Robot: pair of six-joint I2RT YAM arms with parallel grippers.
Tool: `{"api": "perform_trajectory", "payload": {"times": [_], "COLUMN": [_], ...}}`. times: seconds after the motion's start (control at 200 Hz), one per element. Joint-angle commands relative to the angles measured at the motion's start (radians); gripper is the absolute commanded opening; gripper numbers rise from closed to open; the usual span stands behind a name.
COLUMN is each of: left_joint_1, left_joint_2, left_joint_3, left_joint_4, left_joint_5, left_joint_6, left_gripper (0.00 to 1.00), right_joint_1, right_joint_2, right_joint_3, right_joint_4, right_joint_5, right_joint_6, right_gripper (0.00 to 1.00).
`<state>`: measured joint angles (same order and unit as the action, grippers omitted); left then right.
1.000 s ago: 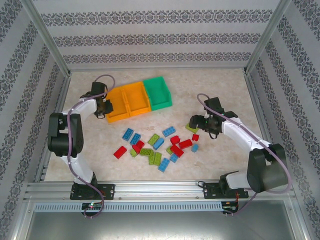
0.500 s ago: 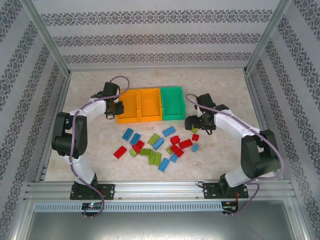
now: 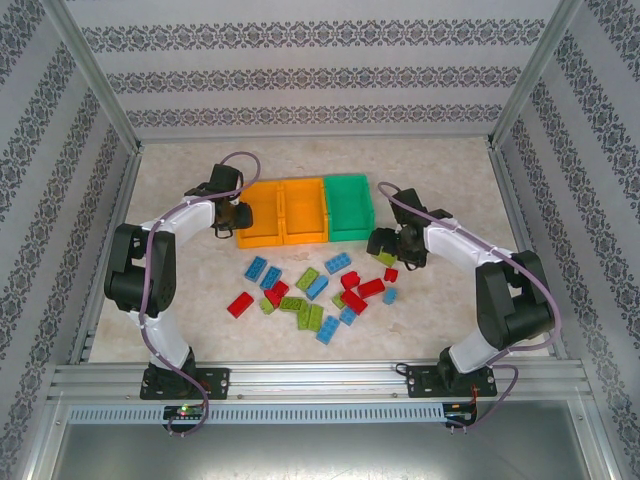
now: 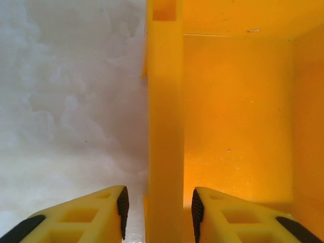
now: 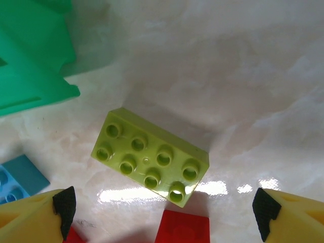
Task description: Sort the legos into containers by color
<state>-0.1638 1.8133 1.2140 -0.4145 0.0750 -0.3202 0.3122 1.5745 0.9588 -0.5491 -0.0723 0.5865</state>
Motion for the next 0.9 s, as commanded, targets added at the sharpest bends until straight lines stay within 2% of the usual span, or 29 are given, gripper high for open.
{"api": "perform_trajectory", "payload": {"times": [0.0, 0.21, 0.53, 0.699, 0.894], "left_joint_1": [-0.011, -0.01, -0.01, -0.011, -0.01], "left_joint_2": [0.004, -0.039, -0.103, -0.108, -0.107], "left_joint_3": [0.002, -0.024, -0.064, -0.067, -0.068], "left_joint_4": [0.019, 0.016, 0.016, 0.009, 0.018], "left_joint_5": [-0.003, -0.003, -0.022, -0.027, -0.016], "left_joint_6": [-0.051, -0.051, -0.033, -0.016, -0.02], "left_gripper": [0.44, 0.51, 0.52, 0.52, 0.53], "right_joint_1": [0.027, 0.037, 0.044, 0.046, 0.048], "right_joint_2": [0.029, 0.079, 0.168, 0.168, 0.169], "right_joint_3": [-0.013, -0.006, 0.051, 0.043, 0.047], "right_joint_4": [0.024, 0.04, 0.022, 0.012, 0.034], "right_joint_5": [0.004, 0.031, 0.081, 0.118, 0.093], "right_joint_6": [0.09, 0.132, 0.183, 0.187, 0.172], "right_gripper": [0.94, 0.94, 0.96, 0.96, 0.95]}}
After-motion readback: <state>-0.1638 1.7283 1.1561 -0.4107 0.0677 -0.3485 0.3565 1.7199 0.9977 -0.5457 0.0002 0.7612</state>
